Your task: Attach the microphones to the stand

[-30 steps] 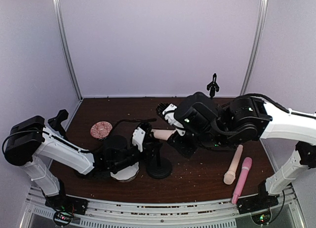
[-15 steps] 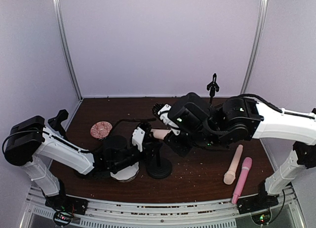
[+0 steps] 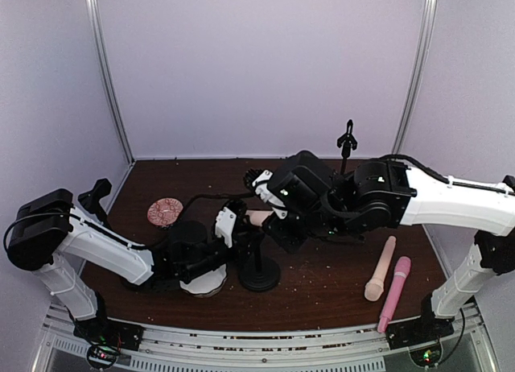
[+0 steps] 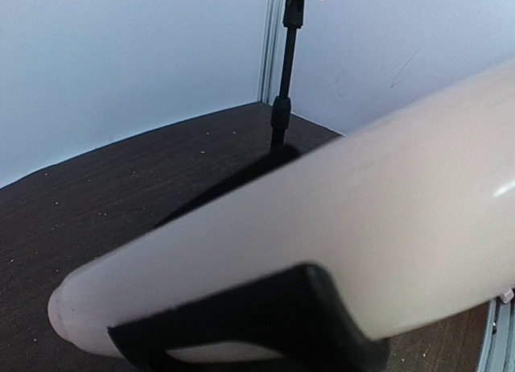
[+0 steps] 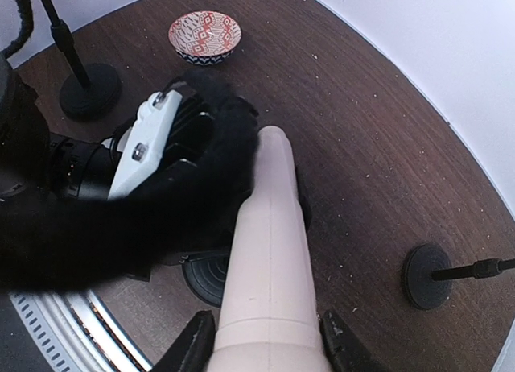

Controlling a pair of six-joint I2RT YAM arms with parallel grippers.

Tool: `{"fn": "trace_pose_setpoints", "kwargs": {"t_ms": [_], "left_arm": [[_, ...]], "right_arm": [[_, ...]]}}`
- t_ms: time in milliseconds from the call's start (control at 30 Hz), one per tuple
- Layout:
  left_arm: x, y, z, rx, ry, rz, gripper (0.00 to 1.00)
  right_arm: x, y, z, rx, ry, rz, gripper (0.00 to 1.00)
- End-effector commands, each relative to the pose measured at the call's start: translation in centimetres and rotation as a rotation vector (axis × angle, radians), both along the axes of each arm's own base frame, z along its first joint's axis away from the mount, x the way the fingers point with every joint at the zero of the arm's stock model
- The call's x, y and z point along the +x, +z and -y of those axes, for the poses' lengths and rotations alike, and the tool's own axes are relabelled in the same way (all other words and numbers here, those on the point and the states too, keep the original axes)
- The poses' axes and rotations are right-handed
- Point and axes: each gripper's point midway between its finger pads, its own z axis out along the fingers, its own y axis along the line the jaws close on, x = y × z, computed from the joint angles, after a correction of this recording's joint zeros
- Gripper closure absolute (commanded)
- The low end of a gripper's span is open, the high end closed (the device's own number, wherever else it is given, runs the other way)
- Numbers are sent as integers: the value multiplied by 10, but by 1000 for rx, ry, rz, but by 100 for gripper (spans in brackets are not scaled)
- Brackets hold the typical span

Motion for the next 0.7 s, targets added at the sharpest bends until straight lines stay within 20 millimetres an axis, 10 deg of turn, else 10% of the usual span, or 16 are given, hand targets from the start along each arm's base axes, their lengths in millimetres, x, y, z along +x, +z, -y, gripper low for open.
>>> {"fn": "trace_pose_setpoints", "kwargs": {"t_ms": [0, 333, 500, 667], "left_arm": [[-39, 71, 31, -185, -205, 165, 100], [-32, 66, 27, -180, -156, 132, 100], [-14, 65, 17, -179, -36, 82, 52], [-6, 71, 4, -171, 41, 97, 37]], "right_arm": [[-1, -89, -7, -160, 37, -143, 100], [9, -78, 0, -147, -1, -106, 100], [27, -42, 9, -93, -73, -6, 100], [49, -6, 20, -29, -148, 77, 100]]}}
